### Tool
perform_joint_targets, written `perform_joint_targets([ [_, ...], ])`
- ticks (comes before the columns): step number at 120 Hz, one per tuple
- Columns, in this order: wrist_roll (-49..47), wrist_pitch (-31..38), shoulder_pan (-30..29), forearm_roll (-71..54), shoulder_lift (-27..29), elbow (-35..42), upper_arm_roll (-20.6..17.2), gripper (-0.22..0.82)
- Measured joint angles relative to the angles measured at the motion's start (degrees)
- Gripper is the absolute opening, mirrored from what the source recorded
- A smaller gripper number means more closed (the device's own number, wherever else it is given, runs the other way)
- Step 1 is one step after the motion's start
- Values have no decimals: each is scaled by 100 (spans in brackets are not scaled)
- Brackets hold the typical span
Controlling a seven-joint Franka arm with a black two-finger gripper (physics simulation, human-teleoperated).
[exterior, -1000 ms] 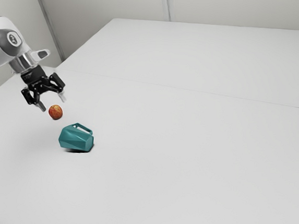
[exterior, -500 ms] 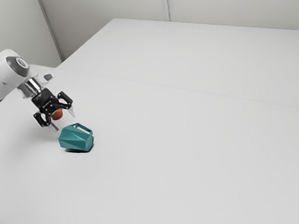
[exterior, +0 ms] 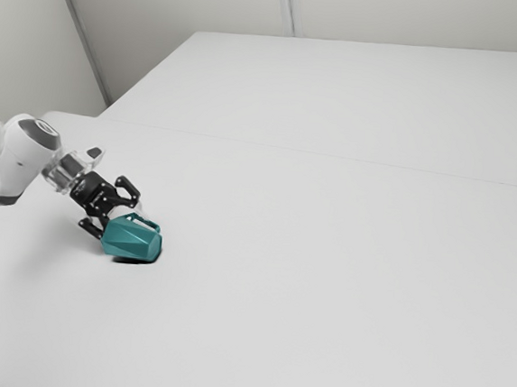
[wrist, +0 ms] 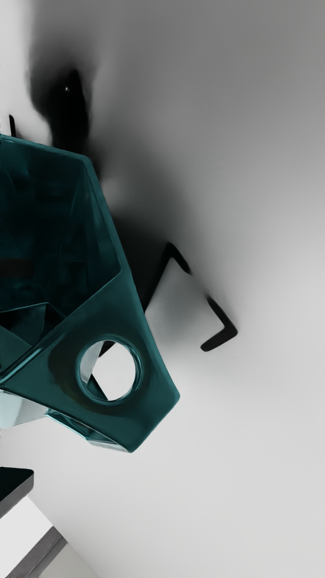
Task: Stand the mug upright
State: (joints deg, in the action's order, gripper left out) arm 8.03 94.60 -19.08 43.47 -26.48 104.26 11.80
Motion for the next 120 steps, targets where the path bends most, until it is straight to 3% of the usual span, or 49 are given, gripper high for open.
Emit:
perform_joint_targets([
  [11, -2, -61, 1, 2, -1, -7, -2, 15],
  [39, -24, -135, 23, -3, 50, -133, -84, -9],
  [67, -54, -143, 29, -28, 82, -202, -214, -16],
  [79, -73, -20, 107, -440, 347, -210, -487, -17],
  [120, -343, 1473, 764, -3206, 1279, 14, -1384, -18],
])
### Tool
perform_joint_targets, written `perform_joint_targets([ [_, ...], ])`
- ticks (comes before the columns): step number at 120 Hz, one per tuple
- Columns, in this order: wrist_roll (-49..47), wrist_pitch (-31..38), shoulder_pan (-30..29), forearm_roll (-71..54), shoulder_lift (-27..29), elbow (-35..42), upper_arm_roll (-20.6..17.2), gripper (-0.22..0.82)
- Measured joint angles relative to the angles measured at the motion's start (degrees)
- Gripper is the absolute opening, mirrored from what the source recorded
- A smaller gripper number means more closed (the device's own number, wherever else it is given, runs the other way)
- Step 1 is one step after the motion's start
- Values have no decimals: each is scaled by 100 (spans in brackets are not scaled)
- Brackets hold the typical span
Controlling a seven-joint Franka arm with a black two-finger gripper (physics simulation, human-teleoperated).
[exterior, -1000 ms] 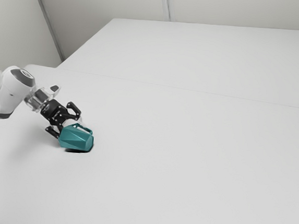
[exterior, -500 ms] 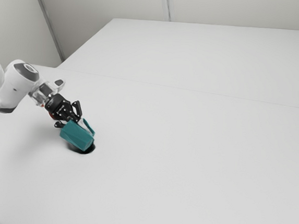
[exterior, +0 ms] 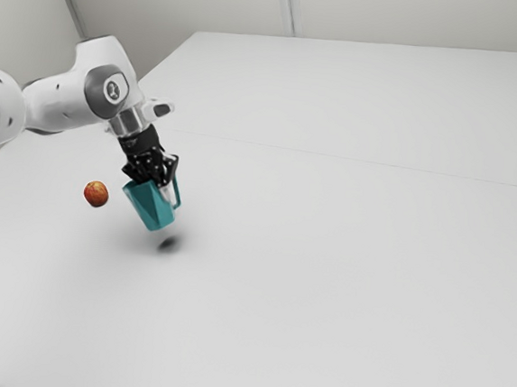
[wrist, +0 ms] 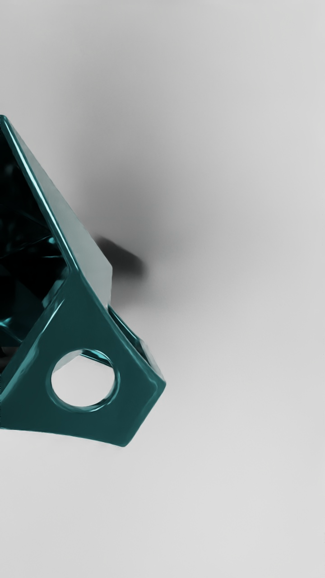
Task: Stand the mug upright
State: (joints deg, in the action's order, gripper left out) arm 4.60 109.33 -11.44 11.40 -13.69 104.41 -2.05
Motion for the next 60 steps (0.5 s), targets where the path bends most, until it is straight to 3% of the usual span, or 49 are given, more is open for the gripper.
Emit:
perform_joint_targets([
  [60, -1846, 1148, 78, -793, 335, 814, -765, -18],
])
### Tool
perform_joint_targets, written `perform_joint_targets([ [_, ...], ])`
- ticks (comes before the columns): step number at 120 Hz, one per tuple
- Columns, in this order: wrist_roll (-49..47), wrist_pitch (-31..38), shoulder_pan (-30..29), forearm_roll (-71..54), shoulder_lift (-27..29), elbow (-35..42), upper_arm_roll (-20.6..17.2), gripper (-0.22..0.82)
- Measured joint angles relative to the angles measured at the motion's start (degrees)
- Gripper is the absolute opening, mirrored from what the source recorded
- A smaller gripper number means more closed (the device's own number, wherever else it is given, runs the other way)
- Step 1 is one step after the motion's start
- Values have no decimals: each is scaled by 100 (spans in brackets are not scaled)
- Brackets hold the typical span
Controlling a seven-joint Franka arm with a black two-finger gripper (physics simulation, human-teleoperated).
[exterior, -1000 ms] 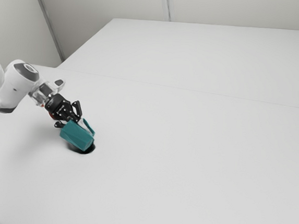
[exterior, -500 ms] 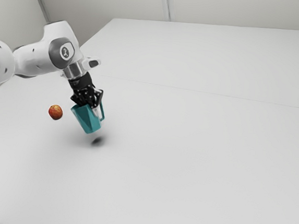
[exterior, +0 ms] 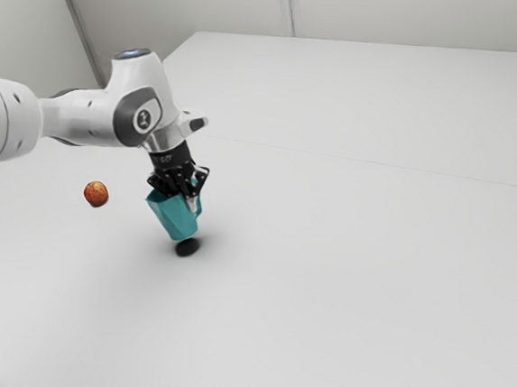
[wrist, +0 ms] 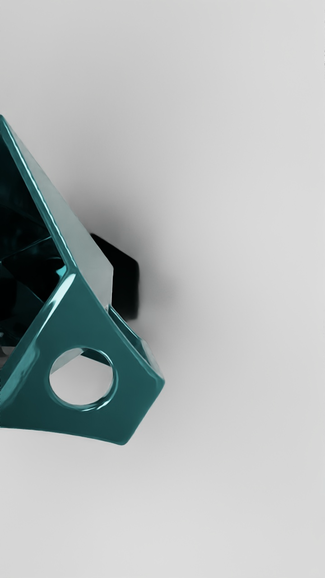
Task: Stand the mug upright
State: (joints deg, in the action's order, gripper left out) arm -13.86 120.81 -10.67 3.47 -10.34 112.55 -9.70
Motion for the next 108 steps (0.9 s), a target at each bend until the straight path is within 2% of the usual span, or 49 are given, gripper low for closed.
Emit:
perform_joint_targets([
  [27, -629, 497, 19, -377, -126, 141, -37, -18],
  [64, -1188, 812, 73, -499, -457, 146, -40, -18],
  [87, -1363, 825, 122, -668, -404, 109, -40, 24],
  [97, -1421, 818, 151, -718, -315, 107, -40, 36],
  [108, -1471, 772, 160, -802, -206, 95, -40, 44],
])
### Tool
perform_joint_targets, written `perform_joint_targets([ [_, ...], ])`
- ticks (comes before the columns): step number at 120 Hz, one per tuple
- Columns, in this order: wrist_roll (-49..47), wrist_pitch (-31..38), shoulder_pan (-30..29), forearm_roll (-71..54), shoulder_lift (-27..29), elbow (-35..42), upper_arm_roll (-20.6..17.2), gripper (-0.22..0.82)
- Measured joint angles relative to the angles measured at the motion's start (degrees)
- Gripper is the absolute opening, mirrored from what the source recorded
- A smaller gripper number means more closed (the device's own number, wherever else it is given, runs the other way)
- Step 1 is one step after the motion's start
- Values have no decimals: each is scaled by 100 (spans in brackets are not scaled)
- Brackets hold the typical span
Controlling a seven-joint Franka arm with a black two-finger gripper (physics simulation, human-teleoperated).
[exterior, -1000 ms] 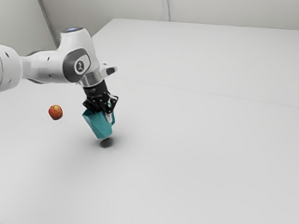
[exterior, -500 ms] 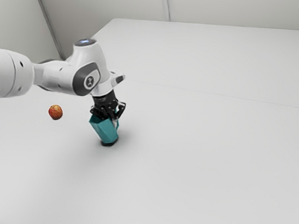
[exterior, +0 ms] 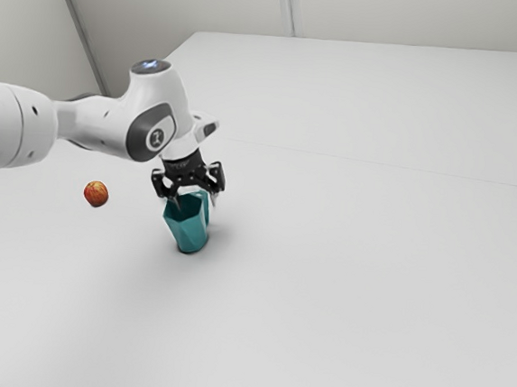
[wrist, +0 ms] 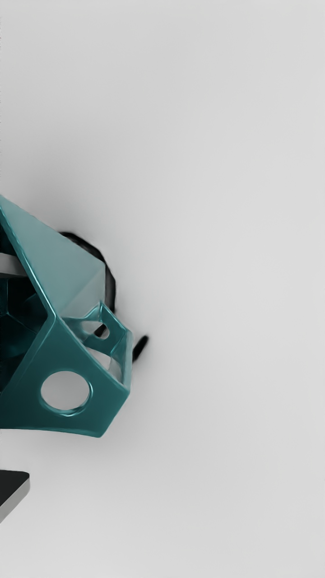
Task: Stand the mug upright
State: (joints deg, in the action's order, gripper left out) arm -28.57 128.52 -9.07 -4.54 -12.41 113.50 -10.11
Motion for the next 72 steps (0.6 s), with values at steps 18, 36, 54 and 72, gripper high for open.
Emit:
perform_joint_targets([
  [18, -65, -296, 159, -58, 334, -53, 0, 53],
  [36, 106, -671, 279, -81, 496, -381, 5, 57],
  [54, 466, -1044, 409, -190, 730, -696, 25, 59],
  [72, 750, -1603, 558, -345, 927, -1084, 23, 60],
])
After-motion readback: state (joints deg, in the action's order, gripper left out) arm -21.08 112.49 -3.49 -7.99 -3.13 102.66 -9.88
